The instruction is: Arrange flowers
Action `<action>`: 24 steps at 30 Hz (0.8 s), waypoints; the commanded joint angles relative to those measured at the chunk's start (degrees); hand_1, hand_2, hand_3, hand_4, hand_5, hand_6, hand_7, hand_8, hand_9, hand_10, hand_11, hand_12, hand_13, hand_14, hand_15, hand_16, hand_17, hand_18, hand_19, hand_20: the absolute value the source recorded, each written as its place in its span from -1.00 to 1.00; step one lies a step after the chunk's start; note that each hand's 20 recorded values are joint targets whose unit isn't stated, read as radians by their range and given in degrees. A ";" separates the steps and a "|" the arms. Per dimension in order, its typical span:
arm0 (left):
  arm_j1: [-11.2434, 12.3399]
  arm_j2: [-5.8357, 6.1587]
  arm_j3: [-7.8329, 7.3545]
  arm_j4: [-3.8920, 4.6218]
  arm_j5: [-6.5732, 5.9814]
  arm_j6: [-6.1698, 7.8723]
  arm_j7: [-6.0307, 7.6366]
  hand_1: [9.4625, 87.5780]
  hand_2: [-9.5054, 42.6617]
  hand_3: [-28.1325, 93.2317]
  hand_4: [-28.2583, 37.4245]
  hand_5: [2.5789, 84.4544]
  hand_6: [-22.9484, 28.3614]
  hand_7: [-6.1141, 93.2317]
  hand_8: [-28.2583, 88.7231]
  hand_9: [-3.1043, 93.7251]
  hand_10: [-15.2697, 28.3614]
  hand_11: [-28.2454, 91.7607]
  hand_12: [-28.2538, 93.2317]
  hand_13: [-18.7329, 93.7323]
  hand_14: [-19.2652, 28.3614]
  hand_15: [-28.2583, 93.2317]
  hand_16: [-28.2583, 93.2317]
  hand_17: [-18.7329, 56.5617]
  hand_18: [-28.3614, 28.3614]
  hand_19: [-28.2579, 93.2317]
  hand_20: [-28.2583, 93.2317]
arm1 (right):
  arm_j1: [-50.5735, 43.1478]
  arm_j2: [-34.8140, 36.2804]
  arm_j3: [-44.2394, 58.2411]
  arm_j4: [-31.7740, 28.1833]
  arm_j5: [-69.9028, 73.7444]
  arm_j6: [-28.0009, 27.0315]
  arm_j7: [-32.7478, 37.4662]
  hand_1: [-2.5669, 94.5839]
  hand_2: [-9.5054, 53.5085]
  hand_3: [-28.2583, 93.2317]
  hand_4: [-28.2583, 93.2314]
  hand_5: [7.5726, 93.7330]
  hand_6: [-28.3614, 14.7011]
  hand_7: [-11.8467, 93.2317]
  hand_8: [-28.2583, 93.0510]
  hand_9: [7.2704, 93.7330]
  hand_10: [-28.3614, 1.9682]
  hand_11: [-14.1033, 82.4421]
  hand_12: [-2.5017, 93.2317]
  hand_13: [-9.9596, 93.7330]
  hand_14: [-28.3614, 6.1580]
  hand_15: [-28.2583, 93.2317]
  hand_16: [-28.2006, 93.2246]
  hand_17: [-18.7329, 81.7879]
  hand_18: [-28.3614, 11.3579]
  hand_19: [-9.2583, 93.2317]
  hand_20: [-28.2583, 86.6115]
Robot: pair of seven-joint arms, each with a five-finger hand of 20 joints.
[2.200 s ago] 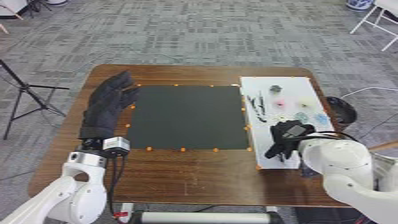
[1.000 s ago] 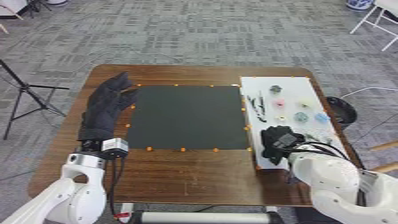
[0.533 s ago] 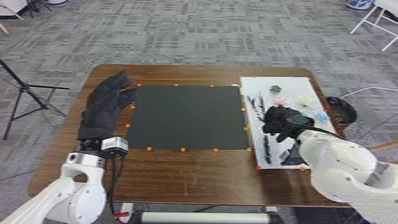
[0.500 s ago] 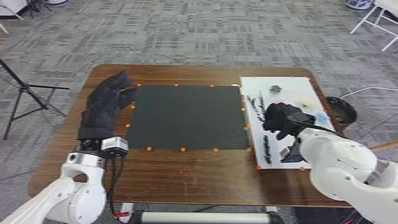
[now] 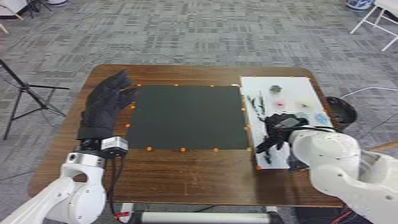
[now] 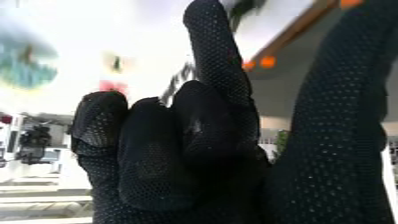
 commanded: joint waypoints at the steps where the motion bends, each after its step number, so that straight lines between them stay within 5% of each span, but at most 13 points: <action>1: -0.04 -0.55 -0.14 -0.07 -0.31 0.16 0.12 -0.36 -0.87 0.58 -0.74 -0.30 -0.04 -0.31 -0.73 -0.42 0.21 0.01 -0.21 -0.24 0.38 0.13 -0.47 -0.69 0.70 0.17 -0.26 | 0.98 -2.00 -2.52 3.12 -2.45 1.47 1.13 0.08 -0.96 -0.44 -0.75 0.59 0.27 -0.25 -0.68 0.65 0.36 0.71 0.43 0.72 0.20 0.88 0.18 0.18 -0.64 0.95 0.15; 4: 0.19 -0.61 -0.19 -0.17 -0.36 0.21 0.21 -0.36 -0.87 0.58 -0.74 -0.30 -0.04 -0.31 -0.73 -0.42 0.21 0.01 -0.21 -0.24 0.38 0.13 -0.47 -0.69 0.70 0.17 -0.26 | 3.35 -2.70 -5.59 4.69 -3.70 1.48 1.99 0.03 -0.99 -0.15 -0.89 0.60 0.27 -0.25 -0.67 0.65 0.35 0.71 0.43 0.72 0.20 0.88 0.17 0.18 -0.65 0.95 0.14; 7: 0.06 -0.64 -0.09 -0.13 -0.33 0.05 0.22 -0.37 -0.87 0.59 -0.74 -0.30 -0.04 -0.31 -0.73 -0.42 0.22 0.01 -0.21 -0.24 0.38 0.13 -0.47 -0.69 0.70 0.17 -0.26 | 3.96 -3.23 -6.41 5.58 -3.24 0.59 2.33 -0.26 -1.00 0.47 -1.00 0.60 0.27 -0.24 -0.67 0.65 0.35 0.70 0.43 0.72 0.21 0.88 0.17 0.17 -0.64 0.95 0.14; 9: 0.12 -0.68 -0.13 -0.13 -0.35 0.00 0.22 -0.37 -0.87 0.58 -0.74 -0.30 -0.04 -0.31 -0.73 -0.42 0.22 0.01 -0.21 -0.24 0.38 0.13 -0.47 -0.69 0.70 0.17 -0.26 | 3.57 -3.50 -6.26 5.63 -2.39 -0.12 2.85 -0.29 -1.00 0.65 -1.00 0.60 0.28 -0.24 -0.67 0.65 0.35 0.70 0.43 0.72 0.21 0.88 0.17 0.18 -0.65 0.95 0.14; 12: 0.42 -0.72 -0.37 -0.23 -0.35 -0.05 0.15 -0.37 -0.87 0.59 -0.74 -0.30 -0.04 -0.31 -0.73 -0.42 0.22 0.01 -0.21 -0.24 0.38 0.13 -0.47 -0.69 0.70 0.16 -0.26 | 3.14 -3.66 -6.90 5.60 -2.45 -0.81 2.91 -0.16 -1.00 0.67 -1.00 0.59 0.29 -0.26 -0.38 0.66 0.38 0.71 0.43 0.72 0.22 0.88 0.17 0.19 -0.64 0.96 0.14; 16: 0.42 -0.63 -0.25 -0.23 -0.51 0.11 0.29 -0.37 -0.87 0.59 -0.74 -0.30 -0.04 -0.32 -0.72 -0.42 0.22 0.01 -0.21 -0.24 0.38 0.13 -0.47 -0.69 0.70 0.16 -0.26 | 1.81 -4.17 -7.12 5.16 -1.39 -2.21 3.17 -0.12 -1.00 0.63 -1.00 0.62 0.31 -0.27 -0.33 0.68 0.40 0.71 0.44 0.74 0.23 0.89 0.18 0.20 -0.64 0.96 0.15; 24: 0.36 -0.48 -0.03 -0.20 -0.63 0.08 0.16 -0.37 -0.87 0.59 -0.74 -0.30 -0.04 -0.32 -0.72 -0.41 0.22 0.01 -0.21 -0.24 0.38 0.13 -0.47 -0.69 0.70 0.17 -0.26 | 0.89 -5.79 -8.35 4.78 -1.30 -7.14 4.37 -0.11 -1.00 0.48 -1.00 0.65 0.34 -0.23 -0.67 0.70 0.41 0.71 0.44 0.75 0.23 0.89 0.18 0.21 -0.65 0.97 0.15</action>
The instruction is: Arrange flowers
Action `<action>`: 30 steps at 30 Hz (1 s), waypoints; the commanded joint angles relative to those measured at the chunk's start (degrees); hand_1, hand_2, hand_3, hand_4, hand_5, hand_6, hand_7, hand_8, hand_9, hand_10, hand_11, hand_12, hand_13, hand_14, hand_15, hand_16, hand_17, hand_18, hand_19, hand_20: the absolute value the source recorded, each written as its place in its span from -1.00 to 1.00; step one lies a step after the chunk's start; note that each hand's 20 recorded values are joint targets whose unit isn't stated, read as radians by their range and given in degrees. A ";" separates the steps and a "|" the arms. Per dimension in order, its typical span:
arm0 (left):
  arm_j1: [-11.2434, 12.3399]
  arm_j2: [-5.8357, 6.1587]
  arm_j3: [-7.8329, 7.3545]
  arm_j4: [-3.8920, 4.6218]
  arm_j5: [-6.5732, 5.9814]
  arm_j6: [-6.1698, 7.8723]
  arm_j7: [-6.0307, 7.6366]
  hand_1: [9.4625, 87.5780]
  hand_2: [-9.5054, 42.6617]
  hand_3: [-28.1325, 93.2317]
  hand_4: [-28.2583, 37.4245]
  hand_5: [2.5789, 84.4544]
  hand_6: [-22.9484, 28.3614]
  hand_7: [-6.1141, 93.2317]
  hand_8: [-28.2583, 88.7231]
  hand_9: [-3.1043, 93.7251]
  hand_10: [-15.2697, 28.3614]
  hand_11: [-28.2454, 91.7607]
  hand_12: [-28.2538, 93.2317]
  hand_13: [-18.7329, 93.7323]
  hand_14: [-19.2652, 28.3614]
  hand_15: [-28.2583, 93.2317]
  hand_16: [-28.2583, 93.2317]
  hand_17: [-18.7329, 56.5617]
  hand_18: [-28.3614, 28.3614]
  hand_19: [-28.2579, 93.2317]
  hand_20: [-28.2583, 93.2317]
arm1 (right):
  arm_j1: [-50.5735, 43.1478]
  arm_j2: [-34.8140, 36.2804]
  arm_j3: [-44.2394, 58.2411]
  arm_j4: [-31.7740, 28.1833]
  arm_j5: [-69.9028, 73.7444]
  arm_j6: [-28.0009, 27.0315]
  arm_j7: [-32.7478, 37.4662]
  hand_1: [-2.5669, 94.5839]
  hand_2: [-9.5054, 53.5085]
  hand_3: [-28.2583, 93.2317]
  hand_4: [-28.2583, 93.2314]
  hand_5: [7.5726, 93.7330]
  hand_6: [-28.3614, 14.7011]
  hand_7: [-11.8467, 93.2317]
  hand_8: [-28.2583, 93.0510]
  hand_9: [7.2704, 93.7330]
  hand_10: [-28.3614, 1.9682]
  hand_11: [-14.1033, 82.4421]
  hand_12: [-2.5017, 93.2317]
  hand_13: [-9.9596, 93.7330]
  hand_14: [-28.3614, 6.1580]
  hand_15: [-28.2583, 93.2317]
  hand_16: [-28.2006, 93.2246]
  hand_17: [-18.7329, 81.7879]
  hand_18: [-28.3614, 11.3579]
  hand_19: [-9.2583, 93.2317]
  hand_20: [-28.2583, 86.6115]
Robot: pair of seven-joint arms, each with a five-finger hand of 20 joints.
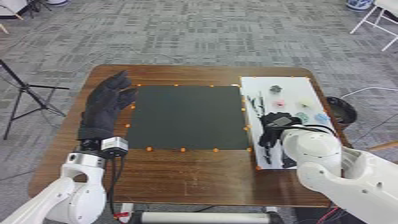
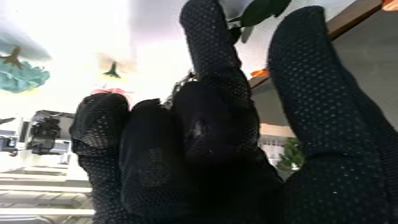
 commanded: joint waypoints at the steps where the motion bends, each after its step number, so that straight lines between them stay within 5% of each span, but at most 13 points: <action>1: 0.34 -0.35 -0.05 -0.22 -0.44 0.12 0.13 -0.38 -0.87 0.59 -0.74 -0.30 -0.04 -0.32 -0.72 -0.42 0.22 0.01 -0.21 -0.24 0.38 0.13 -0.47 -0.69 0.70 0.17 -0.26 | -3.78 -1.68 -3.25 0.67 1.55 -6.84 1.37 -0.10 -1.00 0.47 -1.00 0.66 0.34 -0.22 -0.67 0.71 0.41 0.70 0.44 0.75 0.23 0.89 0.18 0.22 -0.65 0.97 0.15; 8: 0.73 -0.49 -0.31 -0.25 -0.45 0.24 -0.02 -0.37 -0.86 0.58 -0.74 -0.30 -0.04 -0.32 -0.72 -0.41 0.22 0.01 -0.21 -0.24 0.38 0.13 -0.47 -0.69 0.70 0.16 -0.26 | -4.75 -2.58 -3.94 0.87 1.57 -7.09 1.11 -0.14 -1.00 0.51 -1.00 0.75 0.40 -0.19 -0.68 0.79 0.45 0.70 0.43 0.80 0.26 0.90 0.18 0.25 -0.66 1.00 0.14; 11: 0.58 -0.67 -0.20 -0.17 -0.36 0.09 -0.12 -0.38 -0.86 0.59 -0.74 -0.30 -0.04 -0.32 -0.72 -0.41 0.22 0.01 -0.21 -0.24 0.38 0.13 -0.47 -0.69 0.70 0.16 -0.26 | -5.45 -3.16 -4.15 1.21 0.99 -6.55 0.50 0.01 -1.00 0.43 -1.00 0.78 0.41 -0.22 -0.33 0.82 0.46 0.71 0.41 0.82 0.26 0.90 0.18 0.26 -0.65 1.00 0.14; 15: 0.72 -0.67 -0.22 -0.26 -0.43 0.15 0.02 -0.38 -0.87 0.59 -0.74 -0.30 -0.04 -0.32 -0.72 -0.41 0.22 0.00 -0.21 -0.24 0.38 0.13 -0.47 -0.70 0.70 0.16 -0.26 | -7.65 -3.17 -2.65 0.99 1.20 -4.00 -1.40 0.12 -1.00 0.56 -1.00 0.82 0.43 -0.21 -0.28 0.84 0.44 0.71 0.41 0.82 0.23 0.90 0.19 0.26 -0.64 1.00 0.16; 22: 1.22 -0.68 -0.64 -0.44 -0.48 0.35 0.11 -0.38 -0.86 0.59 -0.74 -0.30 -0.04 -0.32 -0.72 -0.41 0.22 0.01 -0.21 -0.24 0.38 0.13 -0.47 -0.70 0.70 0.16 -0.26 | -10.09 -0.98 -1.02 0.30 -1.59 9.53 -5.07 -0.01 -1.00 0.84 -0.87 0.69 0.33 -0.07 -0.06 0.78 0.44 0.72 0.45 0.79 0.23 0.92 0.23 0.24 -0.64 0.99 0.18; 30: 1.36 -0.84 -0.67 -0.52 -0.55 0.70 0.42 -0.37 -0.86 0.59 -0.74 -0.30 -0.04 -0.32 -0.72 -0.41 0.22 0.01 -0.21 -0.24 0.38 0.13 -0.47 -0.70 0.70 0.16 -0.25 | -9.35 0.82 5.82 -1.97 -4.79 21.70 -6.86 -0.09 -1.00 0.87 -0.75 0.57 0.25 0.11 0.01 0.76 0.45 0.75 0.42 0.79 0.29 0.92 0.22 0.24 -0.62 0.98 0.17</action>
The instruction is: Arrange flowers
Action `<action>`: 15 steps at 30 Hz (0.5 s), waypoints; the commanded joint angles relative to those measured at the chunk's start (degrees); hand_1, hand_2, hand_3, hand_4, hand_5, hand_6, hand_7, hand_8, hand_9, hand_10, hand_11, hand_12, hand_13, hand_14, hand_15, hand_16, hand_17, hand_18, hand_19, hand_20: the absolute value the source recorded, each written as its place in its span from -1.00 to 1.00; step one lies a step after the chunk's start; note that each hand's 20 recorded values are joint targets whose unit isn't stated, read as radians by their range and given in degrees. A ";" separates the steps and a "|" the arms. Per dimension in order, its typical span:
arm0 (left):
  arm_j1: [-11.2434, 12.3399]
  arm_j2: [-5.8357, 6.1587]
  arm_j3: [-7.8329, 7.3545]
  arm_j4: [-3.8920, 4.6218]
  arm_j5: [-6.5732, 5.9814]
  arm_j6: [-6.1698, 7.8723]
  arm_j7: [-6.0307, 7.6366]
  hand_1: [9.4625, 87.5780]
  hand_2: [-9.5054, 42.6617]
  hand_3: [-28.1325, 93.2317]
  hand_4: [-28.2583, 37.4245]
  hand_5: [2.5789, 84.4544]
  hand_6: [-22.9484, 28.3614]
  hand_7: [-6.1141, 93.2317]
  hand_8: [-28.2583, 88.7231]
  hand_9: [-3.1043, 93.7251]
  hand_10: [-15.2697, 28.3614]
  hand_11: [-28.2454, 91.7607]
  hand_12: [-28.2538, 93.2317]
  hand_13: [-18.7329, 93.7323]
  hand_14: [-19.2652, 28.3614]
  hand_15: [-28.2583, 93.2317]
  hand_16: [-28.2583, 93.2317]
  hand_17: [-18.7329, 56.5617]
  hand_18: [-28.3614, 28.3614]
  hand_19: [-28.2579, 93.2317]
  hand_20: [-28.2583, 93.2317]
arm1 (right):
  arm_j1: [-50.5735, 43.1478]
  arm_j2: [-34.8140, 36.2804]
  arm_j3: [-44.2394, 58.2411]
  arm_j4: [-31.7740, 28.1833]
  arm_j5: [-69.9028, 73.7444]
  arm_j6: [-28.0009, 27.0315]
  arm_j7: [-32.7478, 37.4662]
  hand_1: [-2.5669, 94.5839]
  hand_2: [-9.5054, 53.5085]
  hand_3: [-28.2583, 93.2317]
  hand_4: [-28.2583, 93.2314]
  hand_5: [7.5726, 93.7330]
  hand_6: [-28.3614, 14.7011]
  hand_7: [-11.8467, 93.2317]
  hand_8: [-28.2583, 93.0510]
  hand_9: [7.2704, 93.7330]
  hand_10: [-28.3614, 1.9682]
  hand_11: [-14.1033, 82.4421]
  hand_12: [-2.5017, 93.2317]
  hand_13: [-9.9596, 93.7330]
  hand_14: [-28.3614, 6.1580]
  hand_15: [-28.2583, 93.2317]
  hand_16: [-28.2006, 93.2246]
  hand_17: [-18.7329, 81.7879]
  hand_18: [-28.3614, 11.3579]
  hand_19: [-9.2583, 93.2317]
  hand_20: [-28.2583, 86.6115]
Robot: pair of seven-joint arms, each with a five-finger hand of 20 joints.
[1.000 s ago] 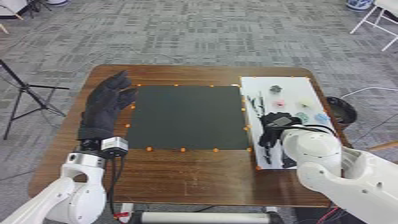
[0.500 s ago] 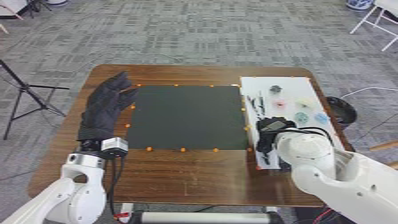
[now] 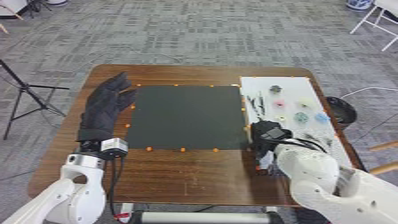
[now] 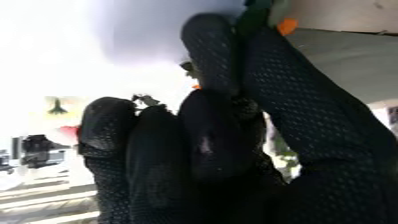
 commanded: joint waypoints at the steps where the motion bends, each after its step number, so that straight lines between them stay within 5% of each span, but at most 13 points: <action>1: 0.49 -0.71 -0.22 -0.37 -0.37 0.48 0.36 -0.37 -0.86 0.59 -0.74 -0.30 -0.04 -0.32 -0.72 -0.41 0.22 0.01 -0.21 -0.24 0.38 0.13 -0.47 -0.70 0.70 0.16 -0.25 | 0.49 1.58 4.04 -1.21 -2.69 7.79 -1.34 -0.09 -1.00 0.87 -0.75 0.57 0.25 0.12 0.01 0.76 0.46 0.75 0.42 0.79 0.29 0.92 0.22 0.24 -0.62 0.98 0.17; 11: -2.77 -0.10 1.87 0.16 -0.32 -0.06 0.00 -0.38 -0.86 0.59 -0.74 -0.30 -0.04 -0.32 -0.72 -0.41 0.22 0.00 -0.21 -0.24 0.38 0.13 -0.47 -0.70 0.70 0.16 -0.25 | 12.50 -5.34 2.39 2.42 -1.95 10.54 -1.66 -0.10 -1.00 0.86 -0.71 0.56 0.24 0.15 -0.01 0.76 0.46 0.77 0.42 0.79 0.30 0.92 0.21 0.24 -0.61 0.99 0.17; 15: -8.34 0.87 5.13 1.26 0.03 -1.17 -0.10 -0.38 -0.86 0.59 -0.74 -0.30 -0.04 -0.32 -0.72 -0.41 0.22 0.00 -0.21 -0.24 0.38 0.13 -0.47 -0.70 0.70 0.16 -0.25 | 17.65 -11.09 -2.96 6.50 -2.48 10.24 -1.82 -0.10 -1.00 0.86 -0.71 0.56 0.24 0.15 -0.01 0.76 0.47 0.77 0.41 0.80 0.31 0.92 0.21 0.25 -0.60 0.99 0.17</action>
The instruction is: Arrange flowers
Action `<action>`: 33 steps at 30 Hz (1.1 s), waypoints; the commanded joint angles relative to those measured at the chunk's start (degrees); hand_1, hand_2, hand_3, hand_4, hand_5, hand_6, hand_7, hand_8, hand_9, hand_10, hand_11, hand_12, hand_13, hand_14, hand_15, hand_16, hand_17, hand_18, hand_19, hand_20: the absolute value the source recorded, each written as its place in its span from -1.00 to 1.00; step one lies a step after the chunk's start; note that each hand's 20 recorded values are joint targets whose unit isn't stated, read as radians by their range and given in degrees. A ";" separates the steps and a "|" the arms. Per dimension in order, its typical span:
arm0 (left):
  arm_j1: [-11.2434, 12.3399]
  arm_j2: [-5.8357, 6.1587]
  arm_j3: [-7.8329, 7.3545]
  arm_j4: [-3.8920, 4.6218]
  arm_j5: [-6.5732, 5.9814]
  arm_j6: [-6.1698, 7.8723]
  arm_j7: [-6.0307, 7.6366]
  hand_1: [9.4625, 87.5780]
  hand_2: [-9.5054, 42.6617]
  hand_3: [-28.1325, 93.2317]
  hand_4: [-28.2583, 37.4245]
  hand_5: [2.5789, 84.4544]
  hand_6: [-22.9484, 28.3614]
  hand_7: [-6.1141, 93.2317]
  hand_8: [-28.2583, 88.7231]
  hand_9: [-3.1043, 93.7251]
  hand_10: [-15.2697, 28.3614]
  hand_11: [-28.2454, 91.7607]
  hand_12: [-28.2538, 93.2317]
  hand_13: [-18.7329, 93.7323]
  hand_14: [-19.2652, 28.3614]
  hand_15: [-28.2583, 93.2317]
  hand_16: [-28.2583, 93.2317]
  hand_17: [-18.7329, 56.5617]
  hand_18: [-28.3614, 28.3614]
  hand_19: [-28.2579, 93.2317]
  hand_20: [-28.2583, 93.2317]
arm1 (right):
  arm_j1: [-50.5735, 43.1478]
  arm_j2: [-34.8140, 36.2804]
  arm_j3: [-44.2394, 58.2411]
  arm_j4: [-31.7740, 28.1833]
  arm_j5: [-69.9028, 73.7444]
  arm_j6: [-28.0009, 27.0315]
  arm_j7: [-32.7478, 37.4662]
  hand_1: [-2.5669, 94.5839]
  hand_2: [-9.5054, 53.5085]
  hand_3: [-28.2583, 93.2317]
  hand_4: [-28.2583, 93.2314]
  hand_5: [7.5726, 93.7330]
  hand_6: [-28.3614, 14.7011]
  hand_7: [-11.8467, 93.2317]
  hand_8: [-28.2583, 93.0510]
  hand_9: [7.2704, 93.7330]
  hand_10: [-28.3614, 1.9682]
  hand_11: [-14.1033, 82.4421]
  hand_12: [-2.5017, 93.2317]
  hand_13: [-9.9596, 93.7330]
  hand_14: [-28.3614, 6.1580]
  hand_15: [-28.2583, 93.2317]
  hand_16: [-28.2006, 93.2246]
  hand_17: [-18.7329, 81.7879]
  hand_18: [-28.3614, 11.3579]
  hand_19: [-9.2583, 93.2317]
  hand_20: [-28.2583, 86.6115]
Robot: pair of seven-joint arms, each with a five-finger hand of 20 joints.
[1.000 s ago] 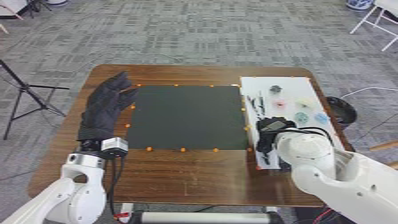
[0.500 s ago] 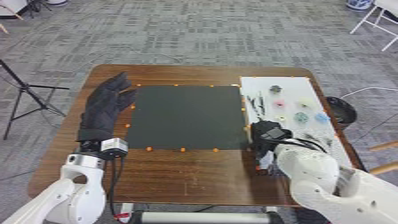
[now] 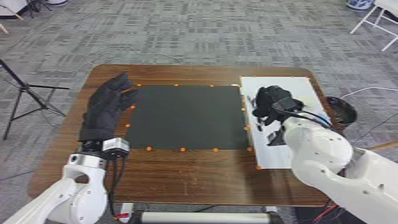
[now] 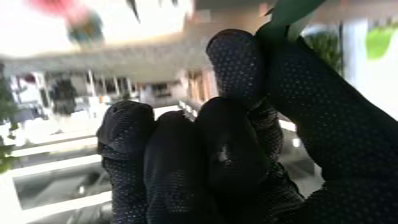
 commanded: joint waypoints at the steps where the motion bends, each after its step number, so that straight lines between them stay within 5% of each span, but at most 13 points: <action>1: -8.99 1.10 4.93 1.39 0.23 -1.55 0.12 -0.38 -0.86 0.59 -0.74 -0.30 -0.04 -0.32 -0.72 -0.41 0.22 0.00 -0.21 -0.24 0.38 0.13 -0.47 -0.70 0.70 0.16 -0.25 | 10.89 -11.42 -6.48 5.92 -0.75 -0.31 -0.48 -0.10 -1.00 0.86 -0.71 0.56 0.24 0.15 -0.01 0.76 0.47 0.77 0.41 0.80 0.31 0.92 0.21 0.25 -0.60 0.99 0.17; 11: -25.26 2.99 15.07 4.66 0.95 -4.06 1.67 -0.39 -0.86 0.59 -0.74 -0.29 -0.04 -0.33 -0.72 -0.41 0.22 0.00 -0.21 -0.24 0.38 0.12 -0.47 -0.70 0.70 0.16 -0.25 | 12.83 -26.24 -11.93 12.86 1.07 -3.29 1.60 -0.10 -1.00 0.86 -0.70 0.57 0.25 0.15 -0.01 0.76 0.48 0.77 0.41 0.80 0.32 0.92 0.21 0.26 -0.61 1.00 0.17; 12: -33.09 -0.48 19.14 10.85 1.42 -6.07 0.31 -0.39 -0.86 0.59 -0.74 -0.29 -0.04 -0.32 -0.72 -0.41 0.22 0.00 -0.21 -0.24 0.38 0.12 -0.47 -0.70 0.70 0.16 -0.25 | 12.46 -29.80 -8.60 18.89 0.49 -5.47 -2.93 -0.10 -1.00 0.86 -0.70 0.57 0.25 0.15 -0.01 0.76 0.48 0.77 0.41 0.80 0.32 0.92 0.21 0.26 -0.61 1.00 0.17; 15: -38.50 -1.85 22.58 13.14 1.70 -6.67 0.23 -0.39 -0.86 0.59 -0.75 -0.29 -0.04 -0.33 -0.72 -0.41 0.22 0.00 -0.21 -0.24 0.38 0.12 -0.46 -0.70 0.70 0.16 -0.25 | 12.49 -33.96 -7.88 22.68 0.21 -7.42 -4.93 -0.10 -1.00 0.85 -0.70 0.57 0.25 0.15 -0.01 0.77 0.48 0.77 0.40 0.81 0.31 0.92 0.21 0.26 -0.61 1.00 0.17; 16: -38.54 -1.85 22.57 14.63 1.40 -8.14 1.40 -0.39 -0.86 0.59 -0.75 -0.29 -0.04 -0.33 -0.72 -0.41 0.22 -0.01 -0.21 -0.24 0.38 0.12 -0.46 -0.70 0.70 0.16 -0.25 | 13.64 -36.04 -9.94 25.56 1.01 -5.72 -5.19 -0.10 -1.00 0.85 -0.70 0.57 0.25 0.15 -0.01 0.77 0.48 0.77 0.40 0.81 0.31 0.92 0.21 0.26 -0.61 1.00 0.17; 18: -39.30 -2.13 23.44 15.14 1.33 -8.34 2.14 -0.39 -0.86 0.59 -0.75 -0.29 -0.04 -0.33 -0.72 -0.41 0.21 -0.01 -0.21 -0.24 0.38 0.12 -0.46 -0.70 0.70 0.16 -0.25 | 14.38 -38.28 -10.91 28.18 0.19 -6.35 -6.18 -0.10 -1.00 0.85 -0.70 0.57 0.25 0.15 -0.01 0.77 0.48 0.77 0.40 0.81 0.31 0.92 0.21 0.26 -0.61 1.00 0.17; 19: -37.07 -0.35 22.72 11.78 1.05 -6.54 2.68 -0.39 -0.86 0.59 -0.75 -0.30 -0.04 -0.33 -0.72 -0.41 0.22 -0.01 -0.21 -0.24 0.38 0.11 -0.46 -0.70 0.70 0.16 -0.25 | 14.81 -37.80 -13.60 26.22 0.22 -5.07 -4.35 -0.10 -1.00 0.85 -0.70 0.58 0.25 0.15 -0.02 0.77 0.48 0.77 0.40 0.81 0.31 0.92 0.21 0.26 -0.61 1.00 0.17; 22: -34.46 1.36 22.03 7.99 0.54 -4.59 3.71 -0.39 -0.85 0.59 -0.75 -0.29 -0.04 -0.33 -0.72 -0.41 0.22 -0.01 -0.21 -0.24 0.38 0.11 -0.46 -0.70 0.70 0.15 -0.25 | 16.03 -38.15 -18.29 24.29 -0.88 -4.17 -1.50 -0.10 -1.00 0.85 -0.70 0.57 0.25 0.15 -0.01 0.77 0.48 0.76 0.40 0.81 0.32 0.92 0.21 0.26 -0.61 1.00 0.17; 28: -34.27 1.78 23.22 6.16 0.91 -3.24 4.65 -0.39 -0.85 0.59 -0.74 -0.29 -0.04 -0.34 -0.71 -0.41 0.22 -0.01 -0.21 -0.24 0.38 0.11 -0.46 -0.70 0.70 0.15 -0.25 | 15.93 -40.19 -19.79 25.30 -0.38 -5.26 0.19 -0.10 -1.00 0.85 -0.70 0.58 0.26 0.14 -0.02 0.77 0.48 0.76 0.40 0.81 0.32 0.92 0.21 0.26 -0.61 1.00 0.17; 33: -35.14 1.04 24.34 6.32 1.29 -3.31 4.48 -0.40 -0.86 0.59 -0.74 -0.29 -0.04 -0.34 -0.71 -0.40 0.22 -0.01 -0.21 -0.24 0.38 0.11 -0.46 -0.70 0.70 0.15 -0.25 | 14.51 -41.49 -18.64 26.64 -1.07 -6.42 -0.22 -0.10 -1.00 0.85 -0.70 0.58 0.26 0.15 -0.02 0.77 0.48 0.76 0.40 0.81 0.32 0.92 0.20 0.27 -0.61 1.00 0.17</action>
